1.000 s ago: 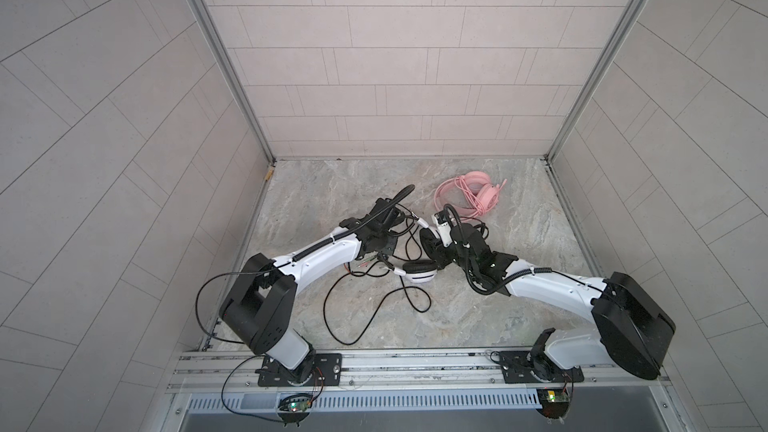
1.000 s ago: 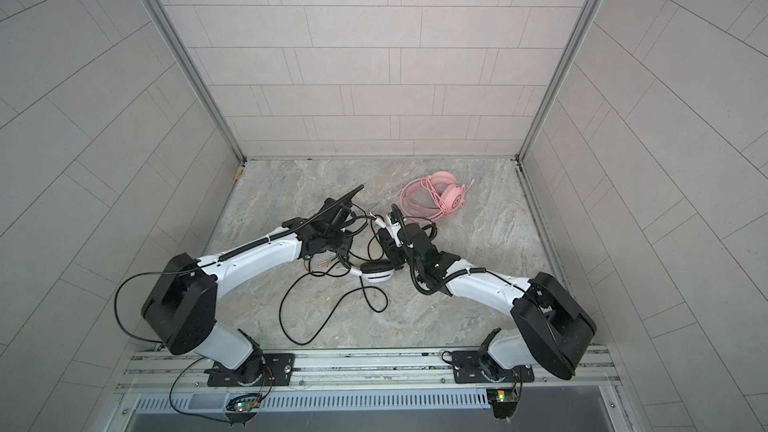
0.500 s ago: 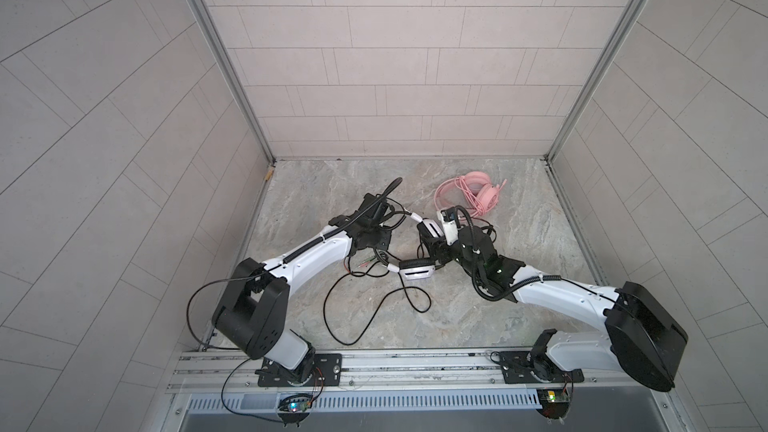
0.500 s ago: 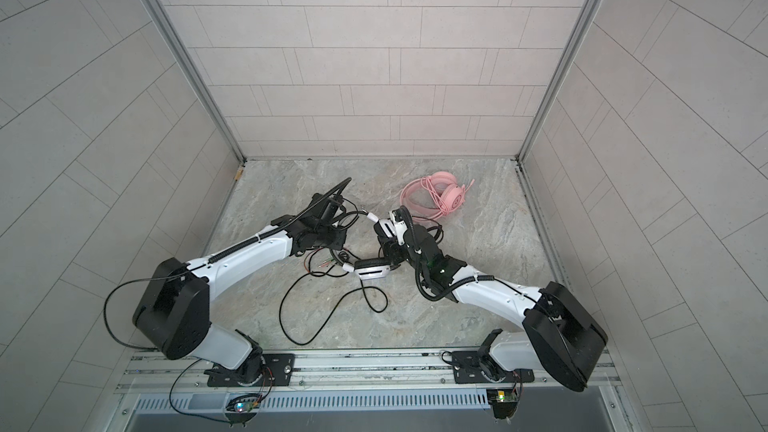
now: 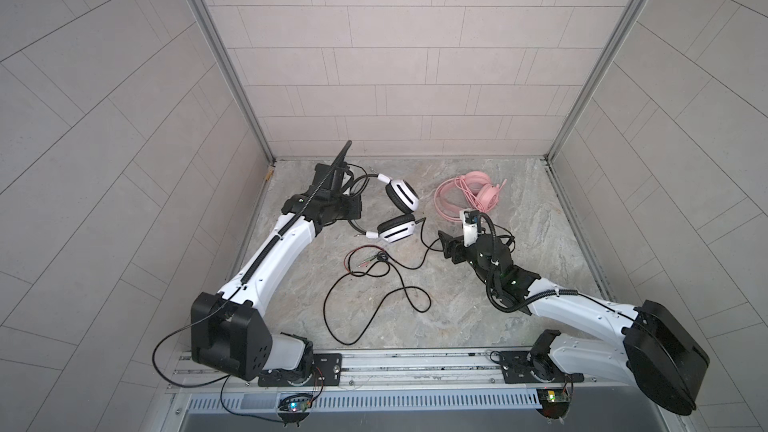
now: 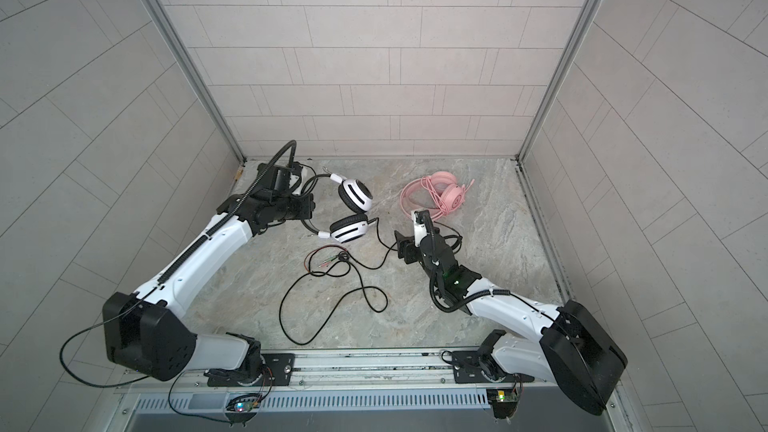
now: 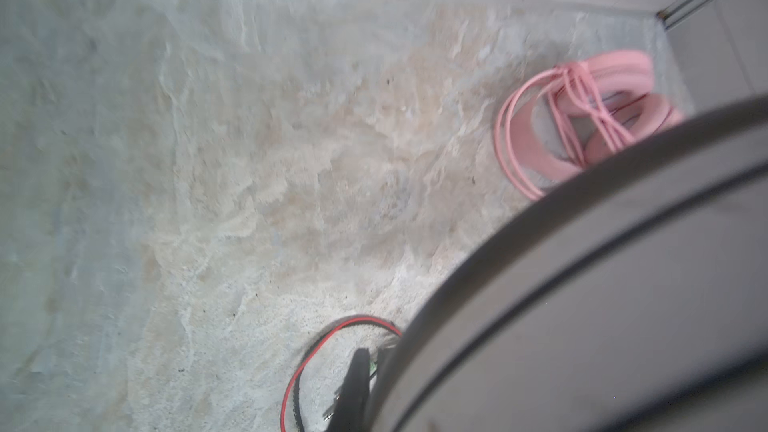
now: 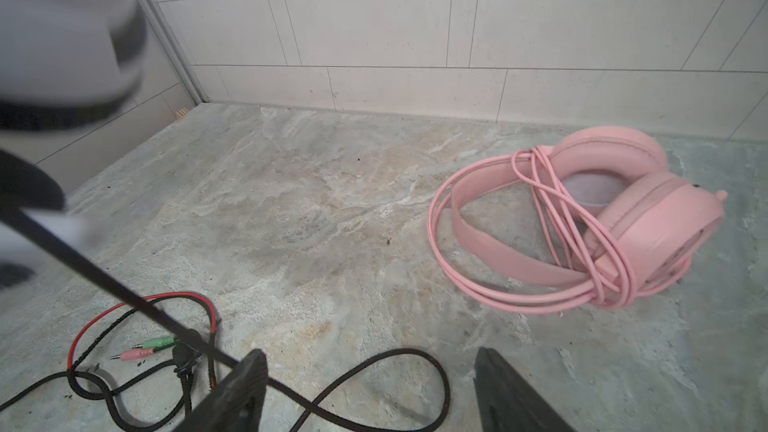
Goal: Wrap the headphones
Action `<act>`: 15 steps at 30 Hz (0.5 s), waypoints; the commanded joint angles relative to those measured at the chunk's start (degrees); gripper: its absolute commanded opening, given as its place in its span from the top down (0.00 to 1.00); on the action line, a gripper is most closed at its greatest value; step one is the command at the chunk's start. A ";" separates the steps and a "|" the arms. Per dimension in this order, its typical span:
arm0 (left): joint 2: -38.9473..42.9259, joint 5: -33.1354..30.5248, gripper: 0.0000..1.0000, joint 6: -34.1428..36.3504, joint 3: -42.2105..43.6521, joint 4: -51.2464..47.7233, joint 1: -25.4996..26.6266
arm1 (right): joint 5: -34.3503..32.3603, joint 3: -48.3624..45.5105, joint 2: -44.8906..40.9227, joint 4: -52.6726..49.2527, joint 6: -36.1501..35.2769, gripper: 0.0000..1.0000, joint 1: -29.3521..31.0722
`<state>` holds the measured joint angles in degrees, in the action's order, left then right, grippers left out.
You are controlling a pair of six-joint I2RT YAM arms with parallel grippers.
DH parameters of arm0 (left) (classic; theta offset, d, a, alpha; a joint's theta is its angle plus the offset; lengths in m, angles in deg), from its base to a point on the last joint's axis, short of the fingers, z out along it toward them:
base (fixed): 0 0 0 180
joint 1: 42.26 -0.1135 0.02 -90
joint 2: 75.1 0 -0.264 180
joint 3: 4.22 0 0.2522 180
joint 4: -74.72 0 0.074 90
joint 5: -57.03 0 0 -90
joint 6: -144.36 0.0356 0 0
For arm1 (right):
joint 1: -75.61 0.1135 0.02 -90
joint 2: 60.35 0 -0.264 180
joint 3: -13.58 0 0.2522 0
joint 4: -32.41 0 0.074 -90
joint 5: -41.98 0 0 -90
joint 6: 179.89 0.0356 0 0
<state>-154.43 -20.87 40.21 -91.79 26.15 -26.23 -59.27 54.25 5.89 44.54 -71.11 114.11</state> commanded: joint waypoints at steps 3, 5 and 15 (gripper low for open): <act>0.26 6.58 1.00 2.37 -10.15 -8.73 -1.44 | 1.93 -0.27 -0.93 2.67 1.00 0.21 -1.06; -0.59 9.14 1.00 2.24 -13.22 -10.06 -1.70 | 5.60 0.84 0.83 2.77 0.33 0.21 -1.11; -2.83 13.37 1.00 0.88 -25.13 -14.36 -2.81 | 11.68 0.14 2.74 7.54 0.97 0.14 -1.82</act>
<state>-157.22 -9.92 42.41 -112.94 12.65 -28.13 -48.21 54.69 10.52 49.06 -70.71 112.91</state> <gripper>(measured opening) 0.085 0.860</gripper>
